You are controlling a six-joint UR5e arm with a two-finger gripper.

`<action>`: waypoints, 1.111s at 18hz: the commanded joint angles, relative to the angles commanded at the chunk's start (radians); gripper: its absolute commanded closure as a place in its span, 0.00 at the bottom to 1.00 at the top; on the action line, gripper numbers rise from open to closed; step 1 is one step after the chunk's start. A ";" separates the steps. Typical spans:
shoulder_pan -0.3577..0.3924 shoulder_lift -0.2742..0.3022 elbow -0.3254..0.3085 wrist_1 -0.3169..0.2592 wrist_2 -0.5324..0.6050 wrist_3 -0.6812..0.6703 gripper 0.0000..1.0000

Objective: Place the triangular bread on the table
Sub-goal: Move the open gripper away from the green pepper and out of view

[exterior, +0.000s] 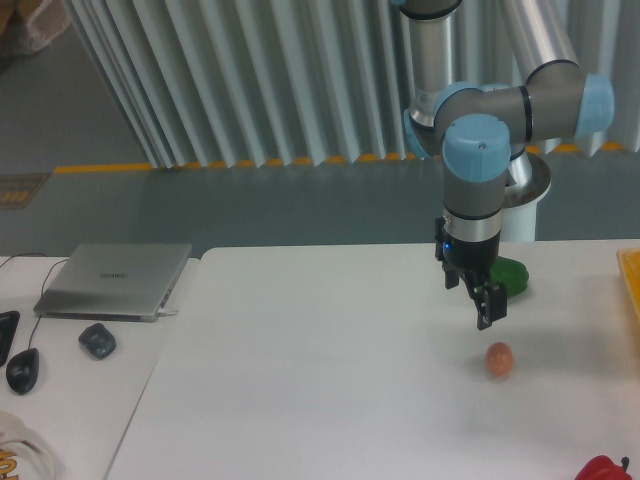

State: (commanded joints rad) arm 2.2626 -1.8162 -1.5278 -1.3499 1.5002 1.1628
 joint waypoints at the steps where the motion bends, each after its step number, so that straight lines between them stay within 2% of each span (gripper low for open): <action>1: 0.000 0.000 0.000 0.000 0.000 0.000 0.00; 8: 0.006 0.025 -0.009 0.008 0.015 -0.043 0.00; 11: 0.012 0.046 -0.066 0.069 0.015 -0.055 0.00; 20: 0.018 0.061 -0.089 0.092 0.014 -0.057 0.00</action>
State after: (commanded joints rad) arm 2.2810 -1.7549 -1.6168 -1.2579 1.5140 1.1060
